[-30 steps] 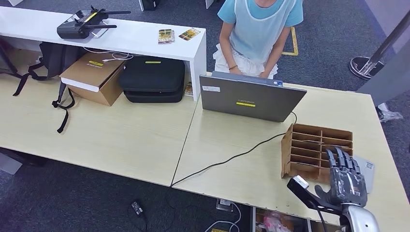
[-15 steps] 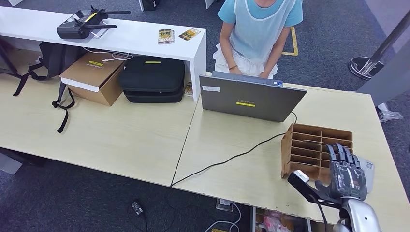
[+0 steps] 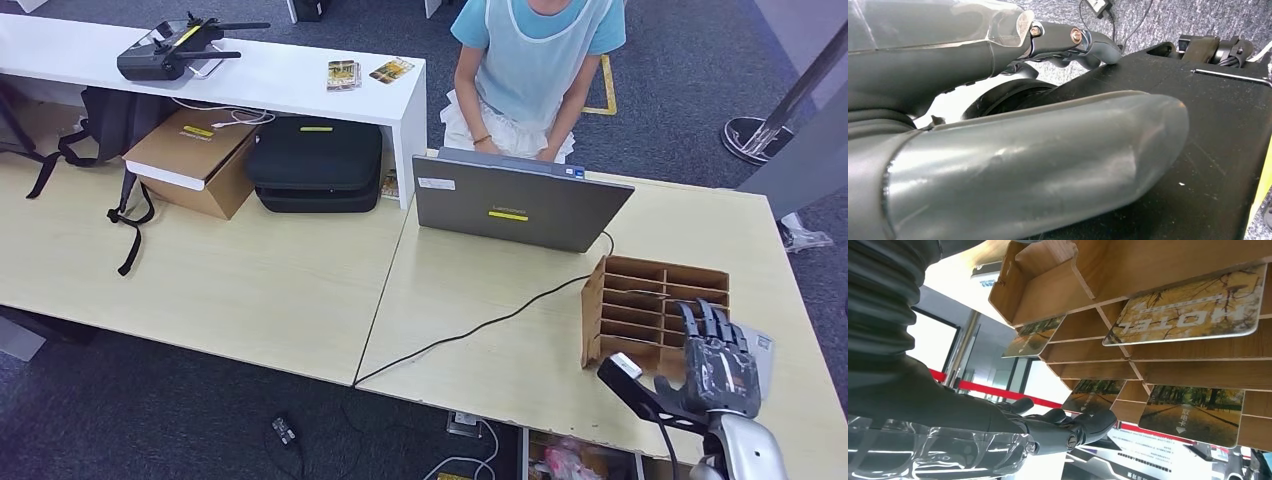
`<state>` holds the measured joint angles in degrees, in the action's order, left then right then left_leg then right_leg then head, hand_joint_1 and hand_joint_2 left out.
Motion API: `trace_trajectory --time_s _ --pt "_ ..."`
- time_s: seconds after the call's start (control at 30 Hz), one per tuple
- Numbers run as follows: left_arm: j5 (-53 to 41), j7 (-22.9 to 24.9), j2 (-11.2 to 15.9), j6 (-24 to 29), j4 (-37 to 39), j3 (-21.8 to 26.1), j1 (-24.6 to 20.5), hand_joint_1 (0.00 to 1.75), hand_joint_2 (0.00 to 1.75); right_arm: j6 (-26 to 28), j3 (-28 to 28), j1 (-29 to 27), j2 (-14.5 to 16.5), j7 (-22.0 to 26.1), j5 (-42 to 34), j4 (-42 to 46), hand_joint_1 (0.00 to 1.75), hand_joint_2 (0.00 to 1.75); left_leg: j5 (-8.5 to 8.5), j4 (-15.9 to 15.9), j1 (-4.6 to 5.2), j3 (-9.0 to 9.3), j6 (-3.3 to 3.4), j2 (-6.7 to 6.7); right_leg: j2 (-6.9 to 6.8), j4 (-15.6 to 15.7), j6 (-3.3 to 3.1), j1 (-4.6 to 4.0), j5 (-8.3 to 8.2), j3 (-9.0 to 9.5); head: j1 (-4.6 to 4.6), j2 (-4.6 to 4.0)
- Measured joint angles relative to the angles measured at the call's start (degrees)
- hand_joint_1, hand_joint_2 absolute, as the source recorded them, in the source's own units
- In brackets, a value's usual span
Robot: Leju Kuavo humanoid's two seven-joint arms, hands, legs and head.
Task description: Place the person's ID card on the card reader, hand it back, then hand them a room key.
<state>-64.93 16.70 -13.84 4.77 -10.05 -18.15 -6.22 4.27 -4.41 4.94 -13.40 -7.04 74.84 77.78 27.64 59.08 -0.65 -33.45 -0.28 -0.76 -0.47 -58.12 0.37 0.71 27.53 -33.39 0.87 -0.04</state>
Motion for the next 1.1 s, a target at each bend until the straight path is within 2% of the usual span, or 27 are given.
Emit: trace_trajectory --time_s 1.1 --pt "1.5 0.0 0.0 0.5 0.0 2.4 0.1 0.00 0.00 0.5 1.4 1.6 -0.2 -1.2 1.7 -2.9 0.00 1.75 0.00 0.0 0.00 0.02 0.00 0.02 0.01 0.0 0.00 0.00 -0.01 0.02 0.00 0.00"
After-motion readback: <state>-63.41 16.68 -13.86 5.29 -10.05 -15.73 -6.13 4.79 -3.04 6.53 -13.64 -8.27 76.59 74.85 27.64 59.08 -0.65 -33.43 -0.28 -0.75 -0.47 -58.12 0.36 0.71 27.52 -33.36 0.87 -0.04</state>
